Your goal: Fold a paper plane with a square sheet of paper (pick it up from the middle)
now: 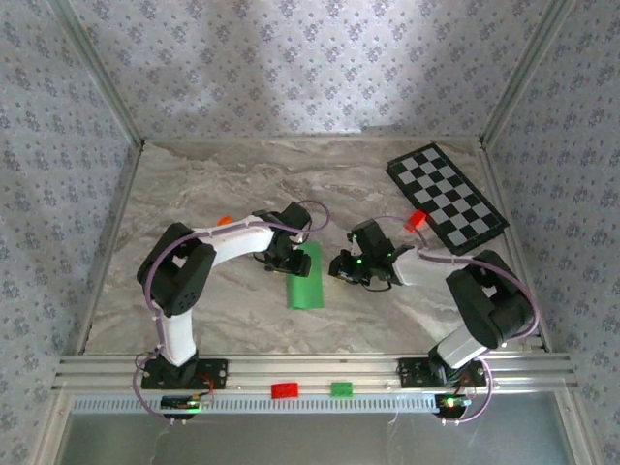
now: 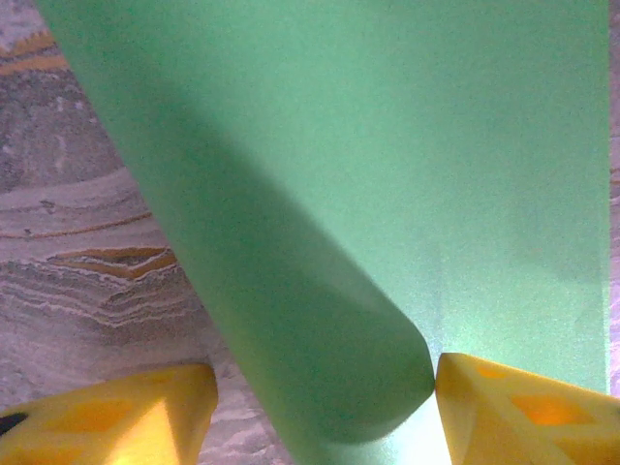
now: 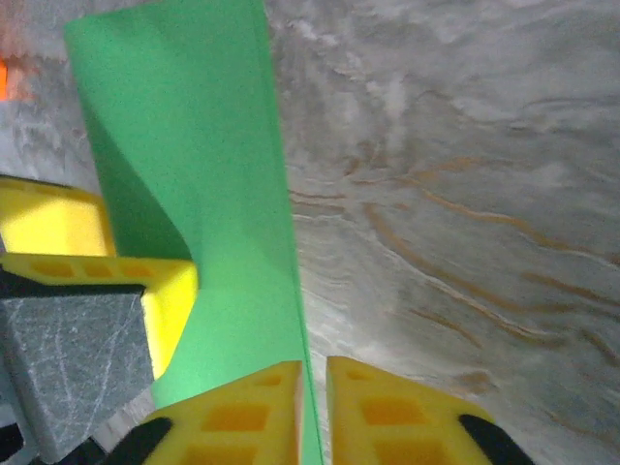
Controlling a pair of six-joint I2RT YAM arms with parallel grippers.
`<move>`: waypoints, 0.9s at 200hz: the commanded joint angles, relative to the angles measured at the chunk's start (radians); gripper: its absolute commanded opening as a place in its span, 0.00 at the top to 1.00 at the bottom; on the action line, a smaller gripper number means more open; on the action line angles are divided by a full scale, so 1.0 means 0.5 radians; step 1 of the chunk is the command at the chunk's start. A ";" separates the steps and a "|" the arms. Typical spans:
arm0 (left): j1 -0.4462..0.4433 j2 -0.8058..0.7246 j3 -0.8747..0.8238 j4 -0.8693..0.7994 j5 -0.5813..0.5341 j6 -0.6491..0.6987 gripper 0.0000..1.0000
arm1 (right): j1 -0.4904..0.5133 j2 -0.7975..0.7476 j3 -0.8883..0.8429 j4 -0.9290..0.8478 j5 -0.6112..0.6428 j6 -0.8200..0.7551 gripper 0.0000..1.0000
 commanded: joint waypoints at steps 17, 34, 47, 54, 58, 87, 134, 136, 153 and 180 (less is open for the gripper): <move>-0.026 0.166 -0.015 0.259 0.050 0.050 0.36 | 0.066 0.157 0.109 0.160 -0.108 0.065 1.00; -0.024 0.167 -0.018 0.261 0.047 0.047 0.36 | 0.098 0.221 0.149 0.185 -0.084 0.090 1.00; -0.026 0.167 -0.013 0.258 0.050 0.047 0.36 | 0.114 0.265 0.176 0.213 -0.084 0.099 1.00; -0.026 0.164 -0.014 0.258 0.046 0.050 0.36 | 0.117 0.289 0.204 0.210 -0.104 0.092 1.00; -0.026 0.163 -0.017 0.261 0.046 0.050 0.36 | 0.121 0.304 0.217 0.201 -0.105 0.090 1.00; -0.024 0.168 -0.018 0.267 0.049 0.047 0.36 | 0.126 0.344 0.248 0.200 -0.078 0.105 1.00; -0.026 0.178 -0.014 0.280 0.066 0.037 0.36 | 0.153 0.465 0.244 0.230 -0.111 0.108 1.00; -0.025 0.178 -0.014 0.281 0.067 0.038 0.36 | 0.153 0.471 0.240 0.222 -0.109 0.105 1.00; -0.026 0.164 -0.018 0.291 0.081 0.026 0.36 | 0.156 0.494 0.190 0.148 -0.050 0.084 1.00; -0.025 0.077 -0.039 0.319 0.090 -0.020 0.36 | 0.146 0.454 0.100 0.016 0.046 0.028 1.00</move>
